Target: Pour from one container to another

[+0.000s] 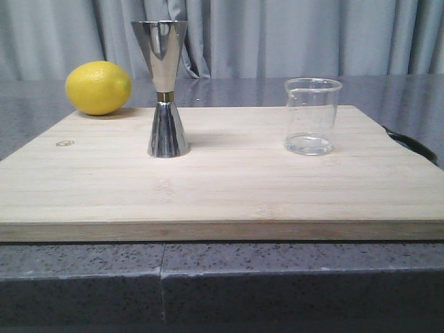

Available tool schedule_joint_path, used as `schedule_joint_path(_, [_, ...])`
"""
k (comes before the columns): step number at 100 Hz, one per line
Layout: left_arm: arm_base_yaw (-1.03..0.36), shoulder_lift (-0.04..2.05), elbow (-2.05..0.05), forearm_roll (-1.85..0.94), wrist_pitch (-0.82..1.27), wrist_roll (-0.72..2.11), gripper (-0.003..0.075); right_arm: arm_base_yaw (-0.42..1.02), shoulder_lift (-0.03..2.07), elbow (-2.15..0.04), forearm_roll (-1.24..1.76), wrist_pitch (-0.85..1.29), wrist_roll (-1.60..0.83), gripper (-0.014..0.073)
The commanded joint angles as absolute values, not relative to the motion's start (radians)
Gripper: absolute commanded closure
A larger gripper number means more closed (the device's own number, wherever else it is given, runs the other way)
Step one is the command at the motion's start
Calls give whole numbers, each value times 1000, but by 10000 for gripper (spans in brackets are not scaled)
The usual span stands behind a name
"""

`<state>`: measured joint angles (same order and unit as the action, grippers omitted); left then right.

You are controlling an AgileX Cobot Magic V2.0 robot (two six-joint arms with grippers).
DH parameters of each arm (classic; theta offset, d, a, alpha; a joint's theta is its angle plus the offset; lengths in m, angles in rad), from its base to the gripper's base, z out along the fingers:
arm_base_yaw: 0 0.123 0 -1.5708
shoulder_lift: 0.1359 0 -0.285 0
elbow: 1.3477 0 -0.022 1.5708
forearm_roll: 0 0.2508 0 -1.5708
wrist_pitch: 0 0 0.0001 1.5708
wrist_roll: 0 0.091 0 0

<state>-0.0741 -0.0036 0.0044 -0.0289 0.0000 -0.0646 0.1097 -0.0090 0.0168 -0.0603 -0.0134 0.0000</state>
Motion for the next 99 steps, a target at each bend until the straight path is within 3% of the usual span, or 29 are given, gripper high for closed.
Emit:
schedule_joint_path(1, [-82,-32,43,-36,-72,-62,739,103,-30,44,-56,-90,-8,666])
schedule_joint_path(24, [-82,-32,43,-36,-72,-62,739,43,-30,44,-56,-35,0,666])
schedule_joint_path(99, [-82,-32,43,-36,-72,-62,739,45,-30,44,-56,-27,0,666])
